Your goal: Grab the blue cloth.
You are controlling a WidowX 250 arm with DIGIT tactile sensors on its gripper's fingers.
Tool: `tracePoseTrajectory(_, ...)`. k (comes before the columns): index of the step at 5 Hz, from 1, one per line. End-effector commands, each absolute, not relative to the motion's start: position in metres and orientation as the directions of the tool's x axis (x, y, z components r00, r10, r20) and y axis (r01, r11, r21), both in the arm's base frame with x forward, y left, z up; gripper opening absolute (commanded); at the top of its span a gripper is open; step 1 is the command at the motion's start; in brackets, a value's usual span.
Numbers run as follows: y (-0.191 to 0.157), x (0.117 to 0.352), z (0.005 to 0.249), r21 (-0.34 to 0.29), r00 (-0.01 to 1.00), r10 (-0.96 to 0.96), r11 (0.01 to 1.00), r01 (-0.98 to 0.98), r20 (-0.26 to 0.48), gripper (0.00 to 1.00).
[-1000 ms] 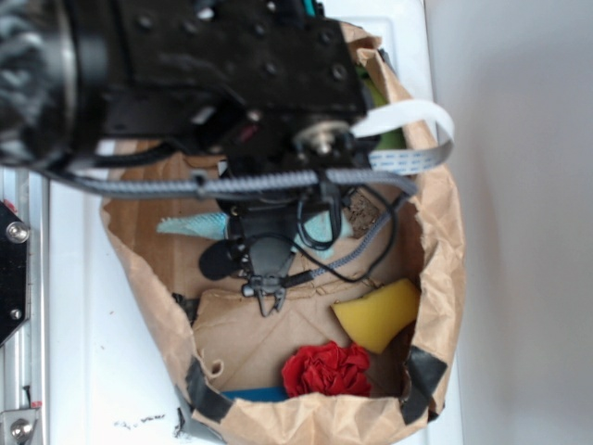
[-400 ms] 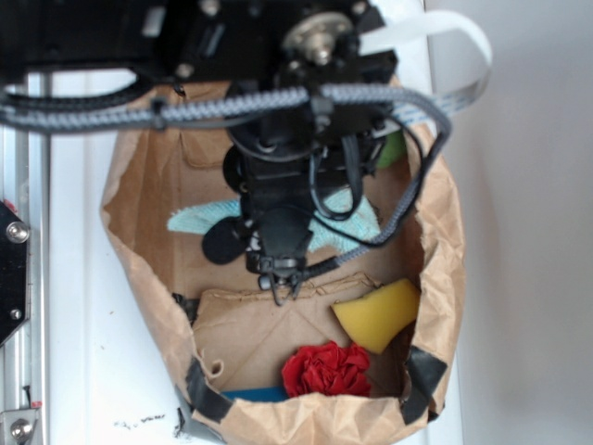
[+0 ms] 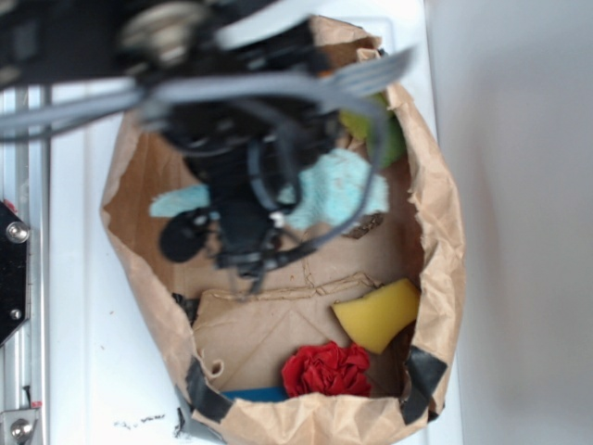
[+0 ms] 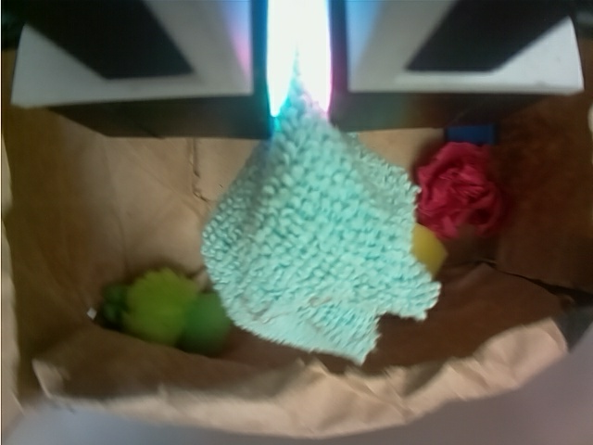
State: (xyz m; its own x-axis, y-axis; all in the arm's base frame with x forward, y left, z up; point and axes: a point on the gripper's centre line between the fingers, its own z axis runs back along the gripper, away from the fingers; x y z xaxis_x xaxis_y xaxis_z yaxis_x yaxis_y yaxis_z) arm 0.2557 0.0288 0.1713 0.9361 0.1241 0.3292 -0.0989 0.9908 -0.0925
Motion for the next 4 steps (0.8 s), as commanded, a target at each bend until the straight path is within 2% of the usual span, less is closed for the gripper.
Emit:
tracePoseTrajectory(1, 0.027, 0.251, 0.185, -0.024, 0.921, 0.093, 0.996, -0.09, 0.378, 0.0)
tracePoseTrajectory(2, 0.024, 0.254, 0.181, 0.006, 0.93, 0.084, 0.996, -0.093, 0.357, 0.0)
tracePoseTrajectory(4, 0.02, 0.262, 0.191, 0.005, 0.947, 0.086, 0.996, -0.092, 0.308, 0.0)
